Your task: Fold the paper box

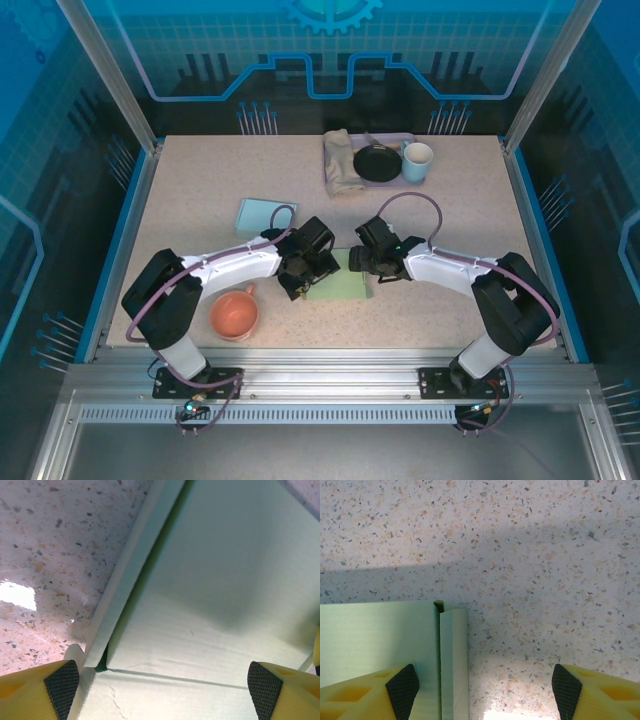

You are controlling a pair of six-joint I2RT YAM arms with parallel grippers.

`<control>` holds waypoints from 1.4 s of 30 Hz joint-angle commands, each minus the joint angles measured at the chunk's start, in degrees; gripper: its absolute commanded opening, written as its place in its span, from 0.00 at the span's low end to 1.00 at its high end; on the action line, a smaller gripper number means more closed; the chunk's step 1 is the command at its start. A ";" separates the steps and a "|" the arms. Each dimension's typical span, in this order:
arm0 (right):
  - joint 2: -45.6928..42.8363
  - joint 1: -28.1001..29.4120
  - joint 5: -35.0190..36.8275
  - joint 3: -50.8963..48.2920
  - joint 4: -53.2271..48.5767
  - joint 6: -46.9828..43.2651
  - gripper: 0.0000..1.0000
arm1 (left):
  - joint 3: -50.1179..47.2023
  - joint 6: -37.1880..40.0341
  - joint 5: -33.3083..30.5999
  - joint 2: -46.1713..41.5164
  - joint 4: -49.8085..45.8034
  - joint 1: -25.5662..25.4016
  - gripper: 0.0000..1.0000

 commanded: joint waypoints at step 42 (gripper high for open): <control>-8.51 2.49 -2.07 -3.84 -9.66 0.10 0.75 | -2.69 -3.17 -4.46 3.77 -0.80 -0.53 0.73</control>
